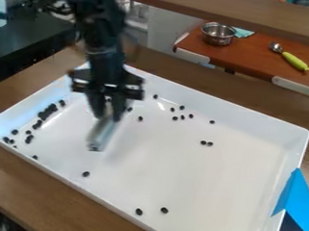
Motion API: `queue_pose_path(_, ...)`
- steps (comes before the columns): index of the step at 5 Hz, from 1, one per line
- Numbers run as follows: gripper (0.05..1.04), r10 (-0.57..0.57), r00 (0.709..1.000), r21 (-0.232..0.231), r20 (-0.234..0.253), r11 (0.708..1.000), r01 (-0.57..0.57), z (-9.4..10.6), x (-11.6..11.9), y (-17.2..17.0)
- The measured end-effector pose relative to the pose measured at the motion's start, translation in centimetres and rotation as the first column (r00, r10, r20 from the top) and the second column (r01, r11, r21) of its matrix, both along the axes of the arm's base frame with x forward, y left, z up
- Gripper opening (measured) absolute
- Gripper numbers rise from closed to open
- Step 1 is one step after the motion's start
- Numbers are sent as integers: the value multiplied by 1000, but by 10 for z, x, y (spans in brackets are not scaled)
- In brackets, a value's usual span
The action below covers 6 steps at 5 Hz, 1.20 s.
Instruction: Sweep into pile
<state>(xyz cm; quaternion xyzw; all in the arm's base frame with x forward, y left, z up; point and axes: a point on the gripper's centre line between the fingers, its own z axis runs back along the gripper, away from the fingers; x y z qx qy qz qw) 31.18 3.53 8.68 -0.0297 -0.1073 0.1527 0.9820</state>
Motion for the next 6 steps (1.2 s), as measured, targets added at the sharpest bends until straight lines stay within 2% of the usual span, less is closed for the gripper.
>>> queue_pose_path(1, 339, -56, 998, -30, 23, 998, 57, 4, 8, -49)
queue_pose_path(3, 339, -156, 986, -82, 63, 983, 161, 11, 13, -115)
queue_pose_path(5, 339, -174, 984, -109, 27, 978, 176, -5, 33, -139)
queue_pose_path(6, 339, -165, 986, -109, 0, 980, 164, -21, 44, -142)
